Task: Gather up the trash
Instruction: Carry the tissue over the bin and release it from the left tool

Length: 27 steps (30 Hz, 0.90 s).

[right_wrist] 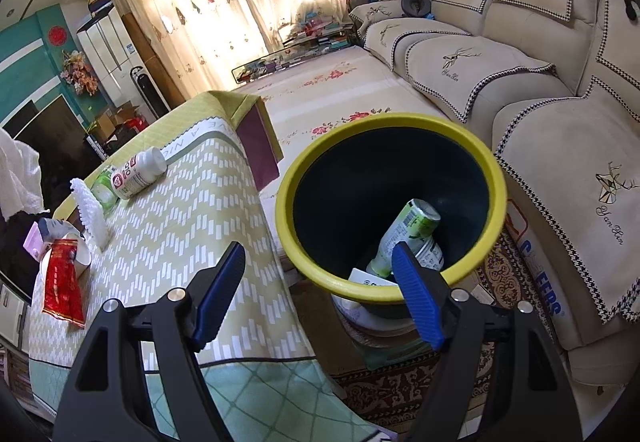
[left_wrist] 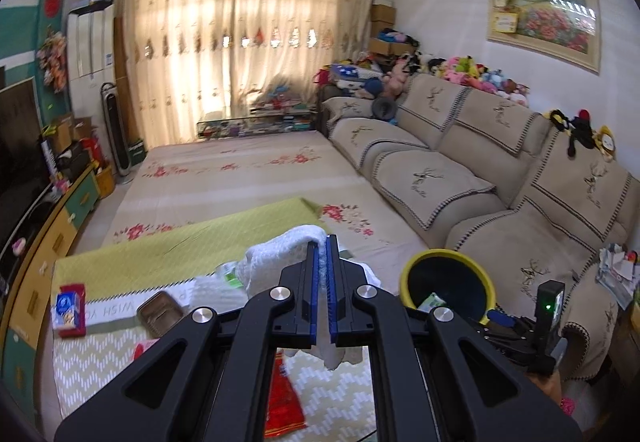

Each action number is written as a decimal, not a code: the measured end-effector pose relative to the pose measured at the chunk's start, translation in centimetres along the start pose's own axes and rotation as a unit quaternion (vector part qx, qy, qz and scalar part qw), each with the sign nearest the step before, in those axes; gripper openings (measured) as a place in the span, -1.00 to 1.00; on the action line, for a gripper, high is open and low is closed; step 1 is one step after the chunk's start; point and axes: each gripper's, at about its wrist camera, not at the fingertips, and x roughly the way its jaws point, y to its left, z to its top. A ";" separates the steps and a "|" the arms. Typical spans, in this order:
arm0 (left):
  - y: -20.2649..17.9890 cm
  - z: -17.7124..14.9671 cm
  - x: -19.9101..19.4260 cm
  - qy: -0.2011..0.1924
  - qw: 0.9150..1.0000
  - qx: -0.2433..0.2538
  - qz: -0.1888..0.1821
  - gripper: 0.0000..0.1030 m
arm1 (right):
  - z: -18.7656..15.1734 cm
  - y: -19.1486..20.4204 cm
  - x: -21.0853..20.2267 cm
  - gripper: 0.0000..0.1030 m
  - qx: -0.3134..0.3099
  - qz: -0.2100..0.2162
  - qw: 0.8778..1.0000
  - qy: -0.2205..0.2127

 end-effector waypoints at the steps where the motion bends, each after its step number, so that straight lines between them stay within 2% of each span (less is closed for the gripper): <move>1: -0.9 0.4 -0.1 0.000 1.000 0.009 -0.006 -0.91 | 0.0 -0.3 -0.3 0.39 0.003 -0.001 1.000 -0.002; 6: -4.6 1.6 0.5 0.001 0.999 0.038 -0.032 -0.91 | -0.1 -2.3 -1.4 0.39 0.016 -0.012 1.000 -0.009; 13: -11.2 2.6 4.4 0.033 0.993 0.075 -0.086 -0.91 | -0.4 -5.7 -3.1 0.39 0.044 -0.037 0.998 -0.023; 21: -19.8 2.9 11.5 0.075 0.980 0.130 -0.127 -0.91 | -1.1 -9.5 -3.7 0.39 0.079 -0.056 0.995 -0.024; 27: -25.3 1.7 18.9 0.139 0.968 0.154 -0.143 -0.91 | -1.9 -12.1 -3.2 0.39 0.102 -0.064 0.993 -0.013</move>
